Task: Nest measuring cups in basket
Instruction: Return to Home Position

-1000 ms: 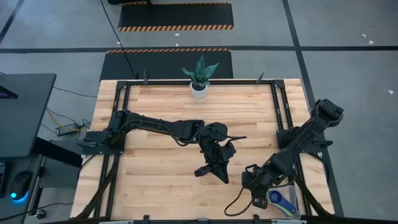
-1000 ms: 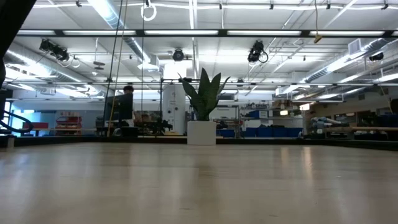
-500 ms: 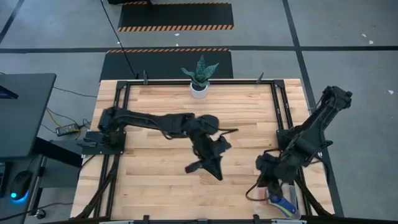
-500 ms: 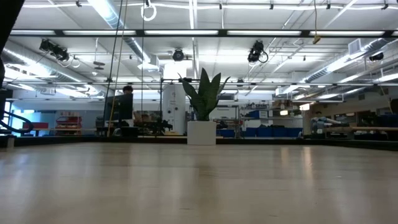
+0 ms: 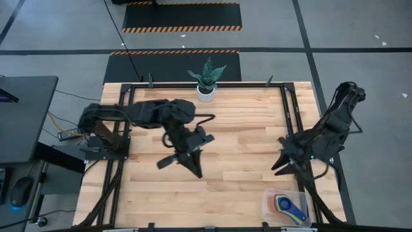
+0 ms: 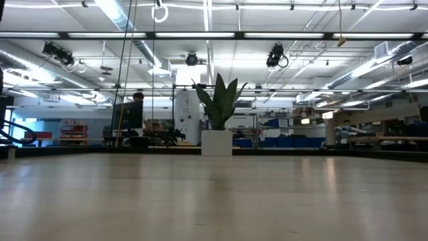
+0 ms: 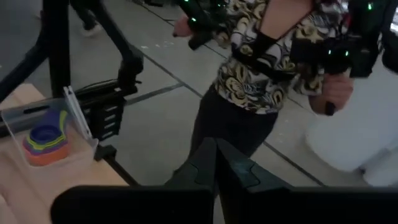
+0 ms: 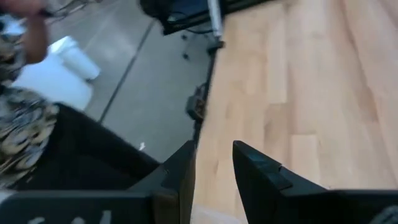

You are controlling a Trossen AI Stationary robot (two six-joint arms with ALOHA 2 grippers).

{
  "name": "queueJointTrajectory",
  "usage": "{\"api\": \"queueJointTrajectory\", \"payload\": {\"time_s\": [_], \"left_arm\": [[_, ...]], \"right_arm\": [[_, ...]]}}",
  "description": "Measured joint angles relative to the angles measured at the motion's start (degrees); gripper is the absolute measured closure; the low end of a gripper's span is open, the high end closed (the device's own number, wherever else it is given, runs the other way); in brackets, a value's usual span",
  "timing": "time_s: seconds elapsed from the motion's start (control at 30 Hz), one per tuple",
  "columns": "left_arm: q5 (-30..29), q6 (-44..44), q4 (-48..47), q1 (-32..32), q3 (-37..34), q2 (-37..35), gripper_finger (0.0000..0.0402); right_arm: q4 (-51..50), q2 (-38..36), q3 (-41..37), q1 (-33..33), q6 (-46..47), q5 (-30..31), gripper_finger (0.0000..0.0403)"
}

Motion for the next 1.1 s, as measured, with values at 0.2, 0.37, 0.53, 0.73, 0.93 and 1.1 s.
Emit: {"api": "queueJointTrajectory", "payload": {"time_s": [0.2,0.37,0.53,0.73,0.93,1.1], "left_arm": [[-0.2,4.7,-5.8,-1.9,0.0,-2.9,0.0388],[-6.4,4.2,-6.8,-3.0,0.0,-3.0,0.0388],[-19.0,2.8,-10.7,-4.0,0.0,-3.0,0.0388],[-21.1,2.4,-13.1,-4.8,-0.1,-3.5,0.0388],[-20.5,4.7,-15.4,-5.0,0.1,-6.6,0.0388],[-20.7,9.7,-22.6,-4.8,0.0,-11.3,0.0388]], "right_arm": [[-3.3,-5.4,0.0,0.0,-4.0,-6.3,0.0289],[-8.5,-9.1,0.0,0.0,-3.1,-6.9,0.0289],[-9.2,-11.9,0.0,0.0,-3.2,-7.3,0.0289],[-7.9,-14.6,0.0,0.0,-3.1,-11.8,0.0289],[-1.0,-18.6,0.0,0.0,-6.3,-15.7,0.0289],[2.1,-22.7,0.0,0.0,-11.5,-13.8,0.0289]]}}
